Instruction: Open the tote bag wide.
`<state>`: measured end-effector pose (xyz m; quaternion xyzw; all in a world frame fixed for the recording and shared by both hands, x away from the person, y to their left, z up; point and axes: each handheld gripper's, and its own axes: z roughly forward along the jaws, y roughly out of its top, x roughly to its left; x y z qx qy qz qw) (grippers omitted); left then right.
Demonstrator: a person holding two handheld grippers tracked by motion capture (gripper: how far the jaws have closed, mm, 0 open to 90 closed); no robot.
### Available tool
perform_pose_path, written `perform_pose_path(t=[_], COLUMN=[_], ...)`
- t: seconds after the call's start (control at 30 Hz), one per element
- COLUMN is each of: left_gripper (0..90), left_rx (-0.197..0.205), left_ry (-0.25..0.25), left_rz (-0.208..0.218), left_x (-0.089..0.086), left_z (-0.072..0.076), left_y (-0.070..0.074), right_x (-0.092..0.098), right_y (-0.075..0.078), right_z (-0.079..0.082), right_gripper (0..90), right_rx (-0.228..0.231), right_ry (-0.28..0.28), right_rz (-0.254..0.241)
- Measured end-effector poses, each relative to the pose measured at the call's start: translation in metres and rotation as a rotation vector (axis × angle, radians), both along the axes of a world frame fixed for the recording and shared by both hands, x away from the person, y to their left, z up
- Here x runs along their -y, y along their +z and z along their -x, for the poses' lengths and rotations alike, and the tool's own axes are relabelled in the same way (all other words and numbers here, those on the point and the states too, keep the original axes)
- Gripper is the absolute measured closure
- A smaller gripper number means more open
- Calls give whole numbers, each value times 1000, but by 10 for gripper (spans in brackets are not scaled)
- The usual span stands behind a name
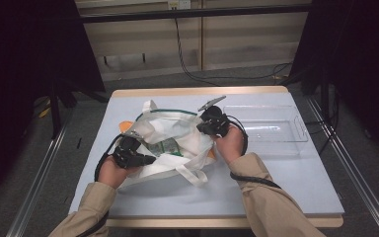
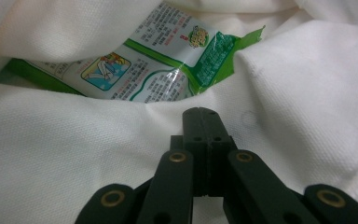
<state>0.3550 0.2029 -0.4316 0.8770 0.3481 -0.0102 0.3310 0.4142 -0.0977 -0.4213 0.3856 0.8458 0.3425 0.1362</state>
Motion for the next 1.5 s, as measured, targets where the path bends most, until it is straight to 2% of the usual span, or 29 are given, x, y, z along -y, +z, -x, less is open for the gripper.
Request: perform_pose_path(t=[0.13, 0.4, 0.47, 0.5, 0.53, 0.57, 0.67, 0.73, 0.83, 0.9, 0.93, 1.27, 1.37, 1.4, 1.43, 1.47, 1.5], left_gripper=[900, 900, 900, 900, 900, 900, 900, 900, 900, 900, 900, 900, 900, 900, 900, 900, 900], left_rx=[1, -3, 1, -4, -4, -2, -4, -2, -7, -3, -7, 4, -1, -2, -1, -7, -6], left_ry=[-8, -5, -26, -3, -3, -30, -10, -22, -10, -27, -2, -29, -9, -11, -38, -20, -39], left_rz=[-12, -6, -24, 0, 0, -20, -3, -12, -8, -21, -1, -22, -8, -9, -28, -14, -28], left_x=[0, 0, -1, -1, -1, -3, -2, -3, -3, -4, -3, -5, -3, -4, -5, -5, -6], left_z=[2, 5, 4, 6, 6, 5, 7, 7, 9, 8, 10, 13, 15, 15, 14, 16, 15], left_y=[-1, -2, -2, -4, -4, -4, -6, -6, -7, -8, -9, -11, -13, -13, -13, -15, -15], right_x=[3, 3, 3, 3, 3, 3, 2, 2, 3, 3, 4, 4, 4, 4, 4, 4, 4], right_y=[0, -2, -2, -2, -2, -2, -2, -2, -2, -2, -2, -2, -2, -2, -2, -2, -2], right_z=[-2, -4, -4, -4, -4, -5, -5, -6, -7, -7, -8, -10, -11, -11, -11, -12, -12], right_gripper=[900, 900, 900, 900, 900, 900, 900, 900, 900, 900, 900, 900, 900, 900, 900, 900, 900], right_rx=[-4, -2, -8, -5, -7, -10, -14, -17, -21, -23, -16, -29, -30, -30, -35, -29, -31], right_ry=[-18, -16, -16, -14, -15, -15, -21, -28, -26, -31, -26, -30, -30, -30, -37, -32, -36], right_rz=[1, 8, 7, 9, 8, 10, 13, 16, 20, 18, 23, 33, 36, 36, 39, 42, 42])
